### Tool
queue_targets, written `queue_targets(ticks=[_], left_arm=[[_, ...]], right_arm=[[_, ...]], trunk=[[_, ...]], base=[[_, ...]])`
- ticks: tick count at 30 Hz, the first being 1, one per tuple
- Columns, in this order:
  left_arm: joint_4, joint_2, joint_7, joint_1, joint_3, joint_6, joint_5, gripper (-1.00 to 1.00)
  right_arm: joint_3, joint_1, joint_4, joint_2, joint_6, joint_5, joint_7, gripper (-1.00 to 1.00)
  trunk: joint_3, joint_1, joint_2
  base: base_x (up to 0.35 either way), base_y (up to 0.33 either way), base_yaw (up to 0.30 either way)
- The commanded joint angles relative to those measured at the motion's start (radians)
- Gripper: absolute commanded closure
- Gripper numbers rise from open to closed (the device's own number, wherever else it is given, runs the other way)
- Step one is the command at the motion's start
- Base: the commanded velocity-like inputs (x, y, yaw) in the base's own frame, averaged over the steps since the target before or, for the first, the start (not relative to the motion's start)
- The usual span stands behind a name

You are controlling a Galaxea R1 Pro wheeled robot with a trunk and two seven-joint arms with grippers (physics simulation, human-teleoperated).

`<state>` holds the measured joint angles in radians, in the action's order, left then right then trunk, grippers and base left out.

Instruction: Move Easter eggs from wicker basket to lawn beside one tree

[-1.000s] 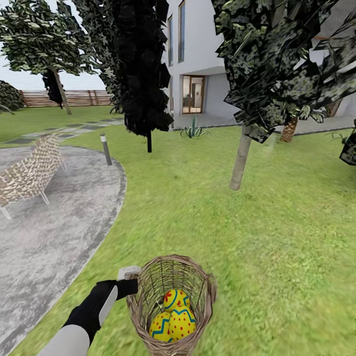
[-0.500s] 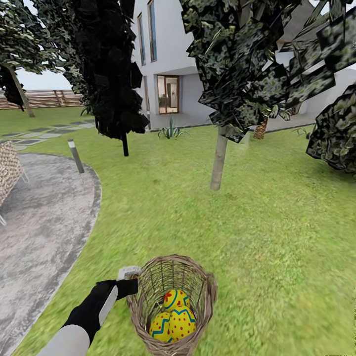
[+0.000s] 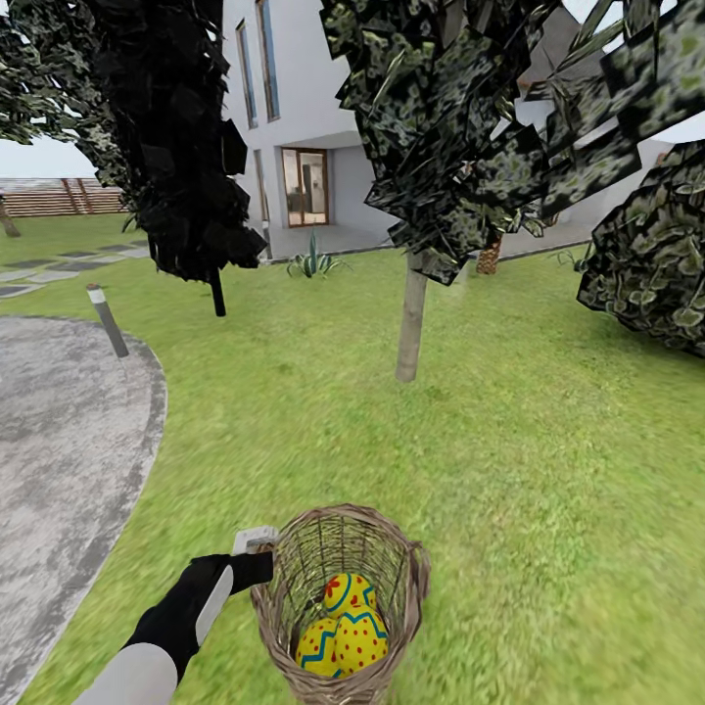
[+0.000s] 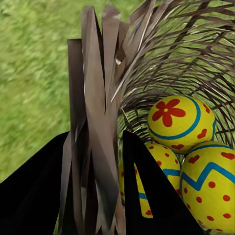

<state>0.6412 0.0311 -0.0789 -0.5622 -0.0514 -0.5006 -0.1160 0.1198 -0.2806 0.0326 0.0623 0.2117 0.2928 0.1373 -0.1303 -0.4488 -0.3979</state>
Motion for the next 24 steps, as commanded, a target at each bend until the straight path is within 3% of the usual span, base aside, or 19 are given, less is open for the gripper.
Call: queue_targets(ticks=[1, 9, 24], left_arm=[[0.002, 0.001, -0.002, -0.001, -0.005, -0.007, -0.013, 1.0], [0.002, 0.001, -0.002, -0.001, -0.005, -0.007, -0.013, 1.0], [0.001, 0.001, -0.002, -0.001, -0.005, -0.007, -0.013, 1.0]], right_arm=[[0.008, -0.002, 0.003, 0.001, 0.007, 0.012, 0.002, -1.0], [0.008, -0.002, 0.003, 0.0, 0.008, 0.013, 0.002, -1.0], [0.009, -0.002, 0.009, 0.003, 0.006, 0.009, -0.001, -1.0]], trunk=[[-0.002, -0.001, -0.002], [-0.002, -0.001, -0.002], [-0.002, -0.001, -0.002]], base=[[0.329, 0.0, 0.047], [0.329, 0.0, 0.235], [0.329, 0.0, 0.007]])
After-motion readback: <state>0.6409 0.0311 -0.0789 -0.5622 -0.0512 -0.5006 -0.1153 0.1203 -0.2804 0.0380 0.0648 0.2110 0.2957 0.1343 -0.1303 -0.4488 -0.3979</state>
